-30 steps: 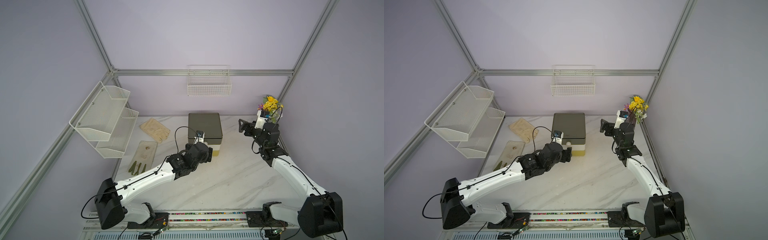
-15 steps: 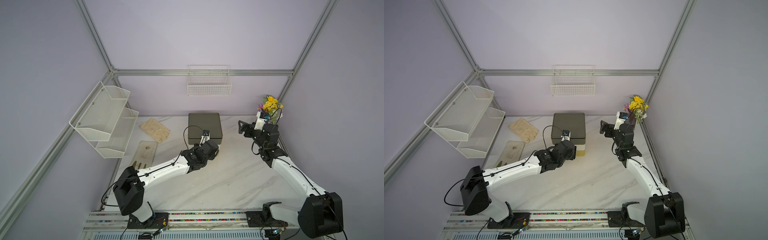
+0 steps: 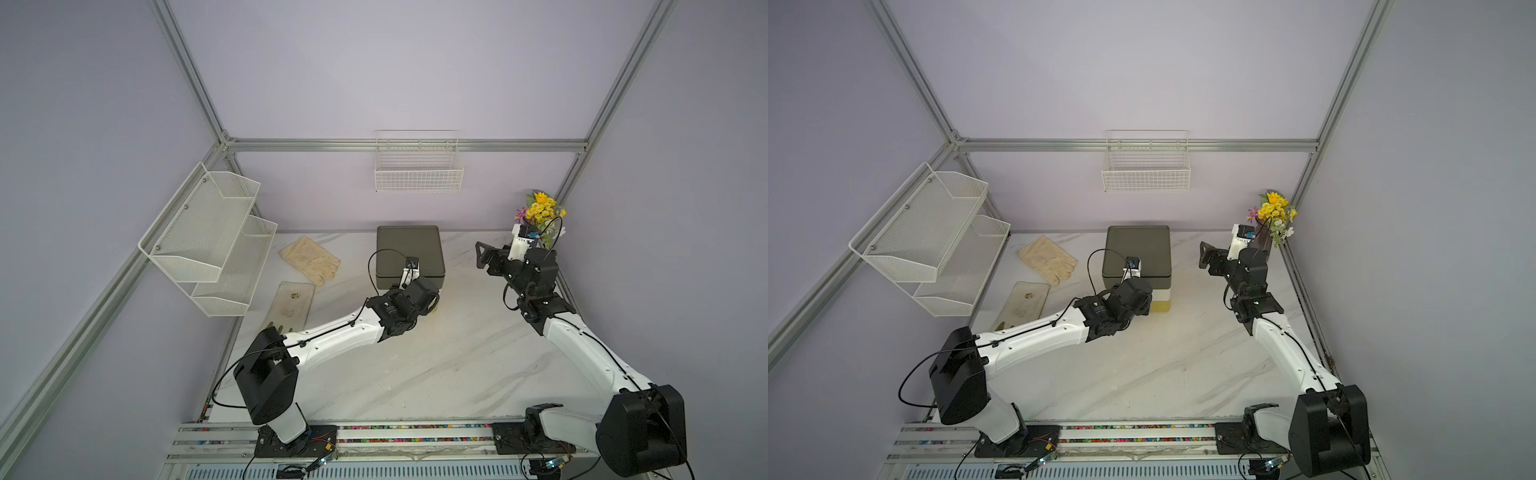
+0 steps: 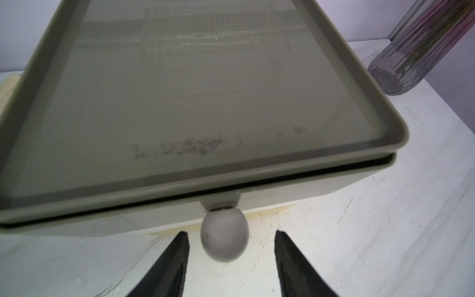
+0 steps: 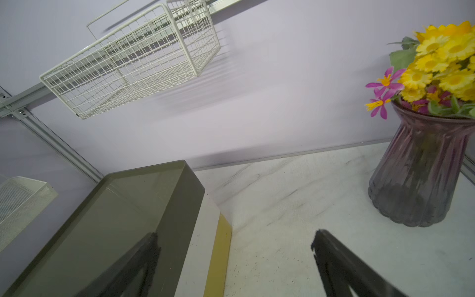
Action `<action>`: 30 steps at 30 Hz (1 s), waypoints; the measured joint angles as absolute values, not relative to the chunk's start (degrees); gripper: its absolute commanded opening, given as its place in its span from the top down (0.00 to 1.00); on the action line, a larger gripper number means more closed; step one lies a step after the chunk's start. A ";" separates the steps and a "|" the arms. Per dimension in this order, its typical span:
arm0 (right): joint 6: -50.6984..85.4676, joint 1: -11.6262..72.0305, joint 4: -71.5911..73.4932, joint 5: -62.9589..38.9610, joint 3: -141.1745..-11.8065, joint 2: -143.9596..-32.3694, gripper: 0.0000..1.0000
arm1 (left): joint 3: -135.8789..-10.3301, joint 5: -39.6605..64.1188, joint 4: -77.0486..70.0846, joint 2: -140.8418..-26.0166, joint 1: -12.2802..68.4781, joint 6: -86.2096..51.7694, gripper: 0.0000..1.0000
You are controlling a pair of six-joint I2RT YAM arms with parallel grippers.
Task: Take the sponge out of the drawer
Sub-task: Open the drawer in the storage box.
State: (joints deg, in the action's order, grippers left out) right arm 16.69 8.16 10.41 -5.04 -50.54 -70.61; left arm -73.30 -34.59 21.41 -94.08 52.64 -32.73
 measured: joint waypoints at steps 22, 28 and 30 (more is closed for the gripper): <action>16.69 8.16 10.41 -5.87 -50.43 -70.61 0.03 | -75.66 -33.89 21.39 -96.75 51.13 -31.97 0.77; 16.69 8.16 10.33 -5.93 -49.80 -70.61 0.03 | -75.64 -33.65 21.45 -96.51 51.13 -32.05 0.88; 16.69 8.16 10.26 -5.96 -49.80 -70.61 0.03 | -75.40 -33.56 21.23 -96.29 51.13 -32.25 0.90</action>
